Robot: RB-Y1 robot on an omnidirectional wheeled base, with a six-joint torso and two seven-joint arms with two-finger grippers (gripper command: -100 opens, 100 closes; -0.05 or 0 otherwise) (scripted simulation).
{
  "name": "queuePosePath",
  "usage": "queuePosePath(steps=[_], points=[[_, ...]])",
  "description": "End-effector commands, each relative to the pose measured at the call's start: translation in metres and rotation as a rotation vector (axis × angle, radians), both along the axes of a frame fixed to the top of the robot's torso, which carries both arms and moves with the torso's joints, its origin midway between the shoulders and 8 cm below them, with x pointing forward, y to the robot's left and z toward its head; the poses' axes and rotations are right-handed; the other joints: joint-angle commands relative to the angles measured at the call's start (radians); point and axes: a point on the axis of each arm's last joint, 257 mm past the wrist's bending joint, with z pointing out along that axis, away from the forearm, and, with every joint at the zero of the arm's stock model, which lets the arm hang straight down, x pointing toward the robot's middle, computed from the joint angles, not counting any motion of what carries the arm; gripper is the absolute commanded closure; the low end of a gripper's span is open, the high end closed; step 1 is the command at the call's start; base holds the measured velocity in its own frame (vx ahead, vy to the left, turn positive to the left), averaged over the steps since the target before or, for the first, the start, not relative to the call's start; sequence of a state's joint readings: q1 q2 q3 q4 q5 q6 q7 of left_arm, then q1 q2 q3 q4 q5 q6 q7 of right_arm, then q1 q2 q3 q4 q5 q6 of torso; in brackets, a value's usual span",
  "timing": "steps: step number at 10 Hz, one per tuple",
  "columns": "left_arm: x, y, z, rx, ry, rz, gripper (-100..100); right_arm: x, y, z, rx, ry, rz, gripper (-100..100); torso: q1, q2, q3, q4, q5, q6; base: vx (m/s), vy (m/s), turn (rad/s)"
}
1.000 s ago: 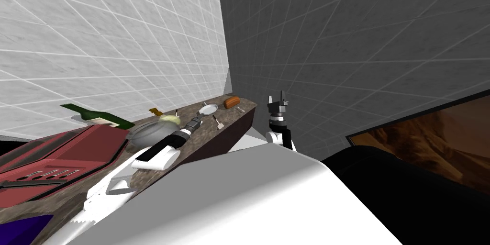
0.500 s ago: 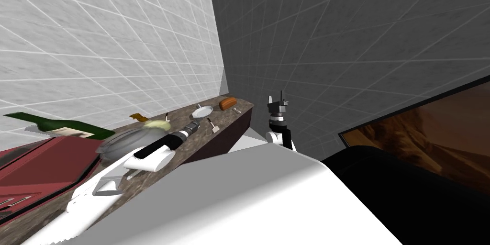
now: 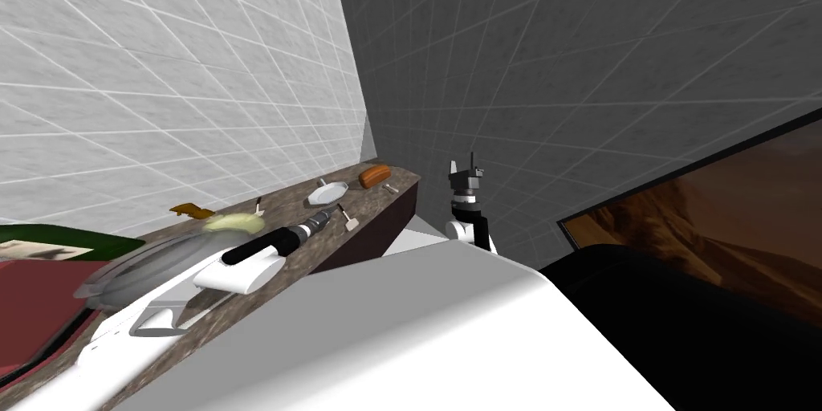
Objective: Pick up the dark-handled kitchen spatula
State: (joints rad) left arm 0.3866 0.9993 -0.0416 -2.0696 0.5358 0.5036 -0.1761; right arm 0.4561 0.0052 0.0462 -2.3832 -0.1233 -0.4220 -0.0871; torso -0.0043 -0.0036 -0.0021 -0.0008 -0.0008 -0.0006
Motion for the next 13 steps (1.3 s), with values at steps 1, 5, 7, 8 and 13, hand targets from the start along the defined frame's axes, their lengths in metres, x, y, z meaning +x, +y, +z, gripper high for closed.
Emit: queuePosePath(steps=[1, 5, 7, 8, 13], points=[[-0.004, 0.014, -0.005, 0.027, 0.047, 0.008, -100, 0.000, 0.000, 0.000, 0.000, 0.000, 0.000, 0, 0.000, 0.000, 0.000, 0.000, 0.000, 0.000, 0.044, -0.056, -0.070], [-0.030, 0.044, -0.030, 0.091, 0.197, 0.036, -100, 0.000, 0.000, 0.000, 0.000, 0.000, 0.000, 0, 0.001, 0.000, 0.000, 0.000, 0.000, 0.000, 0.059, -0.050, -0.088], [-0.045, 0.058, -0.041, 0.121, 0.271, 0.051, -100, 0.000, 0.000, 0.000, 0.000, 0.000, 0.000, 0, 0.001, 0.000, 0.000, 0.000, 0.000, 0.000, 0.062, -0.049, -0.096], [-0.058, 0.071, -0.048, 0.145, 0.331, 0.061, -100, 0.000, 0.000, 0.000, 0.000, 0.000, 0.000, 0, 0.001, 0.000, 0.000, 0.000, 0.000, -0.001, 0.065, -0.059, -0.105], [-0.104, 0.107, -0.068, 0.215, 0.526, 0.100, -100, 0.000, 0.000, 0.000, 0.000, 0.000, 0.000, 0, 0.001, 0.000, 0.000, 0.000, 0.000, 0.000, 0.070, -0.059, -0.085]])
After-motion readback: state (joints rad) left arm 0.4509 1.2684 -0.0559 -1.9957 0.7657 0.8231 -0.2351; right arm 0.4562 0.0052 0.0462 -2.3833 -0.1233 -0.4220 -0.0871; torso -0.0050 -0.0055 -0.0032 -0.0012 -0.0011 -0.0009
